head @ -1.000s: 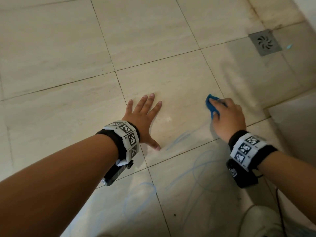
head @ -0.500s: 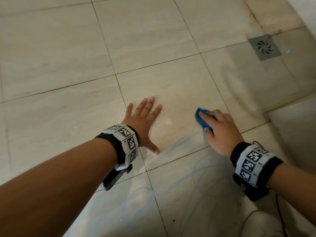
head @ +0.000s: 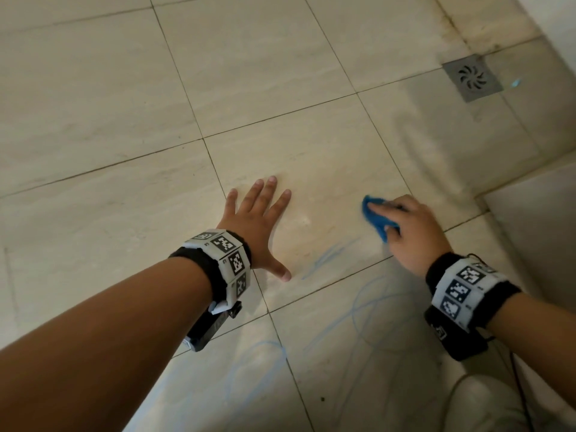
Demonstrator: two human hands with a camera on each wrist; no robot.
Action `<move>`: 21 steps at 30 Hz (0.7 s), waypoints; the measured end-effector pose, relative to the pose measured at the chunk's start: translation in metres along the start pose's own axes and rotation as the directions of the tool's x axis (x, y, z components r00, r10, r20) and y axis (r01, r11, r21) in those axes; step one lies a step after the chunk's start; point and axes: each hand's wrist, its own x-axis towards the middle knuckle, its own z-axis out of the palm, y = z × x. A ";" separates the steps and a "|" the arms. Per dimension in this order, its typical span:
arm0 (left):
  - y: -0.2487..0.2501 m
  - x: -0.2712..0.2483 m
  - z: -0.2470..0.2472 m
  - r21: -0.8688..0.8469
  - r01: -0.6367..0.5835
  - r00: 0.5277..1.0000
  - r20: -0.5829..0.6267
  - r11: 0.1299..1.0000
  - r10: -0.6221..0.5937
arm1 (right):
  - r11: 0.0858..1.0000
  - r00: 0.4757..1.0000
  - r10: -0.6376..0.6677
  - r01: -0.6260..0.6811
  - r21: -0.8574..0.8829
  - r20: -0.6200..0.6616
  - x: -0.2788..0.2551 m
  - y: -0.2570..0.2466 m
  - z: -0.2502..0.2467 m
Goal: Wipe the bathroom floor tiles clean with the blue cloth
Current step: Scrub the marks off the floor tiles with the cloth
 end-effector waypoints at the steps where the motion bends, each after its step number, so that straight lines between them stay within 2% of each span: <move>1: 0.000 0.000 0.000 0.000 -0.001 1.000 -0.001 1.000 0.001 | 0.995 0.994 0.103 -0.103 0.005 -0.038 0.004 0.010 -0.005; 3: -0.001 0.000 0.000 -0.003 -0.003 1.000 -0.002 1.000 0.003 | 0.961 0.960 0.276 -0.277 -0.006 -0.051 0.004 0.018 -0.011; 4: -0.001 0.000 0.001 -0.007 -0.004 1.000 -0.003 1.000 0.004 | 0.956 0.956 0.289 -0.291 -0.041 -0.041 0.000 0.012 -0.010; 5: -0.001 0.000 0.001 -0.011 -0.005 1.000 -0.004 1.000 0.005 | 0.963 0.966 0.260 -0.260 -0.071 -0.019 -0.006 0.003 -0.008; 8: -0.002 0.000 0.001 -0.011 -0.007 1.000 -0.007 1.000 0.007 | 0.999 0.996 -0.021 0.024 -0.039 0.083 -0.022 -0.020 0.001; 9: -0.002 0.000 0.001 -0.006 -0.008 1.000 -0.004 1.000 0.008 | 0.996 0.990 -0.082 0.085 -0.020 0.111 -0.021 -0.019 0.002; 10: -0.002 0.000 0.001 0.002 -0.010 1.000 -0.002 1.000 0.010 | 0.996 0.991 -0.085 0.086 -0.009 0.107 -0.015 -0.014 0.000; 12: -0.003 -0.001 0.000 0.017 -0.013 1.000 -0.005 1.000 0.013 | 0.996 0.995 0.090 -0.091 0.014 0.030 0.002 0.003 -0.009; 13: -0.004 -0.001 0.001 0.019 -0.016 1.000 -0.008 1.000 0.017 | 0.979 0.980 0.200 -0.200 0.027 0.012 0.008 0.007 -0.013; 14: -0.005 -0.001 0.001 0.020 -0.020 1.000 -0.010 1.000 0.020 | 0.964 0.964 0.266 -0.266 0.015 0.009 0.009 0.006 -0.013; 15: -0.005 -0.001 0.001 0.021 -0.022 1.000 -0.011 1.000 0.022 | 0.965 0.965 0.263 -0.263 -0.011 0.012 0.008 -0.001 -0.011; 17: -0.004 -0.001 0.001 0.025 -0.021 1.000 -0.012 0.999 0.021 | 0.997 0.996 0.074 -0.073 -0.024 0.054 -0.006 -0.025 -0.001; 19: -0.005 -0.002 0.001 0.027 -0.021 1.000 -0.006 0.999 0.021 | 0.987 0.973 -0.162 0.161 0.022 0.162 -0.022 -0.047 0.008; 20: -0.006 -0.002 0.001 0.029 -0.025 1.000 0.003 0.999 0.025 | 0.976 0.954 -0.220 0.216 0.042 0.202 -0.023 -0.050 0.011; 21: -0.007 -0.004 0.000 0.032 -0.028 1.000 0.011 0.999 0.028 | 0.975 0.953 -0.221 0.215 0.051 0.207 -0.017 -0.048 0.010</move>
